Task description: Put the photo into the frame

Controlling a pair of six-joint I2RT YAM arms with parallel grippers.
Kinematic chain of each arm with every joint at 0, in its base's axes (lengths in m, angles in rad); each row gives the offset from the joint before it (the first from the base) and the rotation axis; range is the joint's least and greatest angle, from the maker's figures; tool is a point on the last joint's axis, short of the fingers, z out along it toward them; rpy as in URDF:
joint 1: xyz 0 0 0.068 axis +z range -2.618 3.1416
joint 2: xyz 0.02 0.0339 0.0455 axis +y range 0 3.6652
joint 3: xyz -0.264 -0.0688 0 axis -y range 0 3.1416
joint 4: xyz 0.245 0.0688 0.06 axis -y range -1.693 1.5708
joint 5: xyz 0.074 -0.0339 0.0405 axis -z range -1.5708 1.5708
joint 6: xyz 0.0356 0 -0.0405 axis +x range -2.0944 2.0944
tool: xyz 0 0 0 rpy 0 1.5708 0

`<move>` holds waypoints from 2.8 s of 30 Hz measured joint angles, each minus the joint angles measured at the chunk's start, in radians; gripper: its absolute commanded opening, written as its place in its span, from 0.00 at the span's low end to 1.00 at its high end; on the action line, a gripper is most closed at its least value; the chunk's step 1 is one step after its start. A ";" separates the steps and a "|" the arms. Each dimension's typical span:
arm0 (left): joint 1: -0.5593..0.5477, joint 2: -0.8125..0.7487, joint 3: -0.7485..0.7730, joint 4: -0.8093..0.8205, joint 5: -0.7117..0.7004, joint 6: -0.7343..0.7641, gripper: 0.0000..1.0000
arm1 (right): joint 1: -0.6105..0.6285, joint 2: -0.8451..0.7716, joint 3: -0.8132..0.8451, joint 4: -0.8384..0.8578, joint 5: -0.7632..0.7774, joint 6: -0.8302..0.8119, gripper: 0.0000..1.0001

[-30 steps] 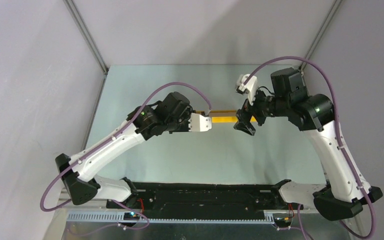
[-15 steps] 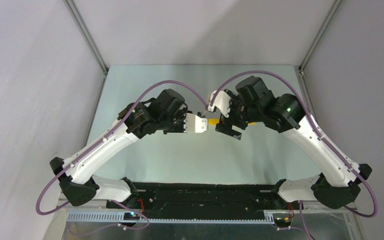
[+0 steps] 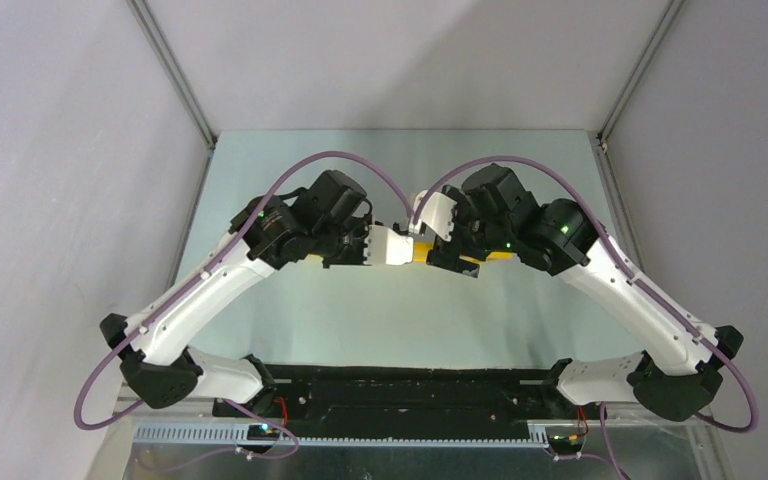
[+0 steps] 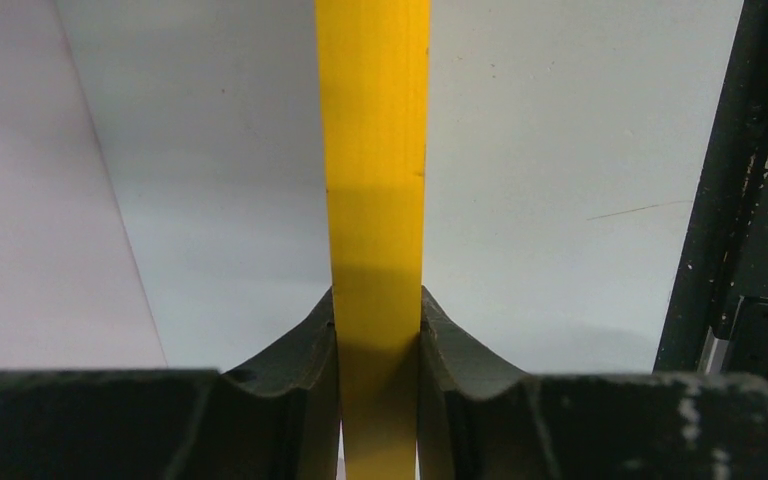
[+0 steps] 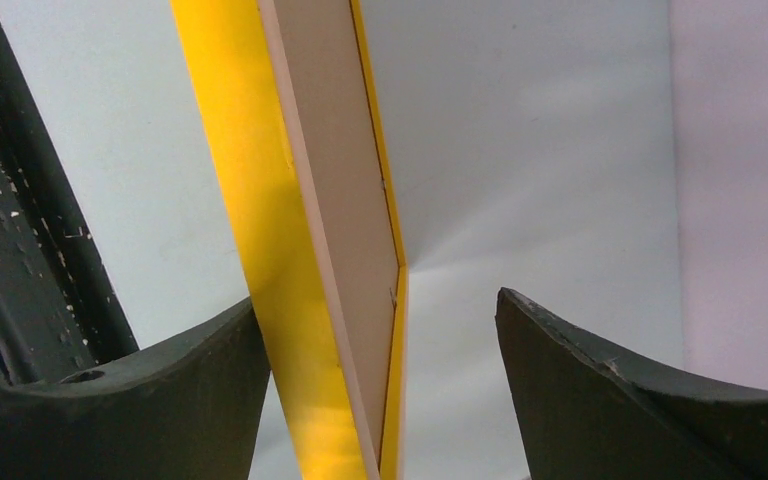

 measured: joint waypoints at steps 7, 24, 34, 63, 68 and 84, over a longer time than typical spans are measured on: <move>0.027 0.005 0.005 0.006 0.035 0.005 0.00 | -0.042 -0.010 -0.030 0.012 -0.058 0.003 0.76; 0.043 0.021 0.021 0.018 0.071 0.003 0.00 | -0.079 -0.009 -0.055 0.018 -0.143 0.020 0.36; 0.054 0.034 0.024 0.023 0.067 0.035 0.00 | -0.076 -0.003 -0.053 -0.003 -0.182 -0.031 0.11; 0.110 0.047 0.117 0.037 0.023 0.026 1.00 | -0.083 0.117 0.146 -0.153 -0.192 0.080 0.00; 0.179 0.034 0.136 0.055 0.029 0.004 1.00 | -0.105 0.160 0.208 -0.188 -0.206 0.109 0.00; 0.414 -0.139 0.112 0.086 0.157 -0.122 1.00 | -0.299 0.305 0.404 -0.237 -0.347 0.285 0.00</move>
